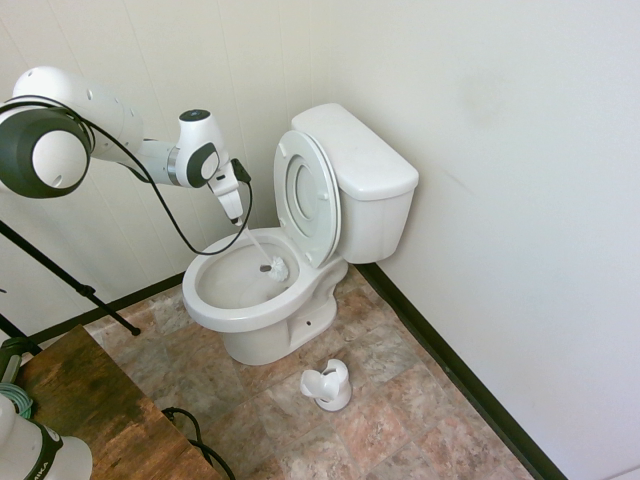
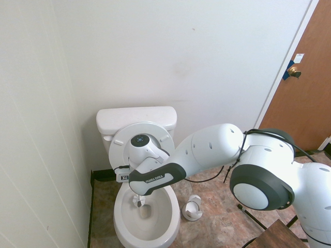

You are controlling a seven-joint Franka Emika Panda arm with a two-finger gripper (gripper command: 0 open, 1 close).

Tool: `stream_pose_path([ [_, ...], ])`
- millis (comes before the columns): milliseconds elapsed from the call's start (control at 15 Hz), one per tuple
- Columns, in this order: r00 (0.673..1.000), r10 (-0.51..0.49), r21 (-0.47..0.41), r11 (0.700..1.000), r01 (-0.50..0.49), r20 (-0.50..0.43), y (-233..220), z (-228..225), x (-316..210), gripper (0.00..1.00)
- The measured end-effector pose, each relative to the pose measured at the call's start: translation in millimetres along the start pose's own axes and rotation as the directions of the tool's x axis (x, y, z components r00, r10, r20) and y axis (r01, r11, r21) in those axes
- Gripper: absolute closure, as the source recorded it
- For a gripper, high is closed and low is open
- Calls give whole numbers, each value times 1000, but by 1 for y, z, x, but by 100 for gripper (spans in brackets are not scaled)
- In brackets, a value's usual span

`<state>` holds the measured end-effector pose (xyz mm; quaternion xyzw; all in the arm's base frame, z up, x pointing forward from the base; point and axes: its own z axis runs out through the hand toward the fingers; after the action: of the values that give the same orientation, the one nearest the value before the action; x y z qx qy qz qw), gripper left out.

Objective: Clean the toilet

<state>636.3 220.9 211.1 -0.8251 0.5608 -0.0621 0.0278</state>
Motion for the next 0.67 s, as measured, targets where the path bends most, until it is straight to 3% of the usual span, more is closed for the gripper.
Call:
stream_pose_path([
  [400,1000,-31,-4,1000,31,-1,56,-88,36,100],
  [667,1000,17,40,999,-17,-7,96,-165,78,100],
])
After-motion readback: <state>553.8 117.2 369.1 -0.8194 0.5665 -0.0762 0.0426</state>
